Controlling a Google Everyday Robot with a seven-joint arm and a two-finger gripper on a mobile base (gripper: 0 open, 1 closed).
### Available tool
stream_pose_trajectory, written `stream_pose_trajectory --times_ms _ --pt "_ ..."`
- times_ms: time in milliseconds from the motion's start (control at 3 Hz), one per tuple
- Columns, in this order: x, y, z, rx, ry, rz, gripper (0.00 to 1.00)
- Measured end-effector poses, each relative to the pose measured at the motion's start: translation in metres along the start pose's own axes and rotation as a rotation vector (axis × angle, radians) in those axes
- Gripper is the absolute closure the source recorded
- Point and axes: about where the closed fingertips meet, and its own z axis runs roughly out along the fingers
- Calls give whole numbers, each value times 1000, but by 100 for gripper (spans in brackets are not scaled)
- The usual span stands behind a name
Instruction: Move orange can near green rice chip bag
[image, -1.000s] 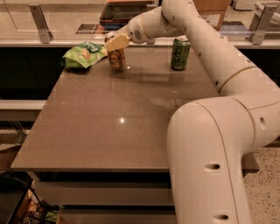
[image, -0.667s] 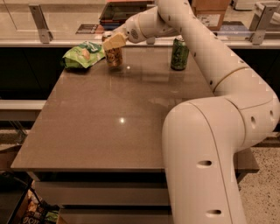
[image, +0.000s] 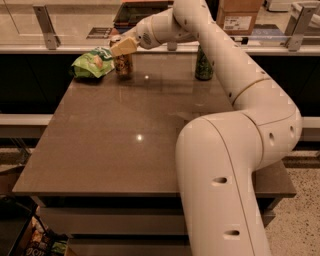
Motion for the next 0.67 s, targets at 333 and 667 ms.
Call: stream_pose_trajectory --times_ms 333,667 --pt "4 1 8 -14 -1 11 100" --pt "4 1 9 -14 -1 12 100"
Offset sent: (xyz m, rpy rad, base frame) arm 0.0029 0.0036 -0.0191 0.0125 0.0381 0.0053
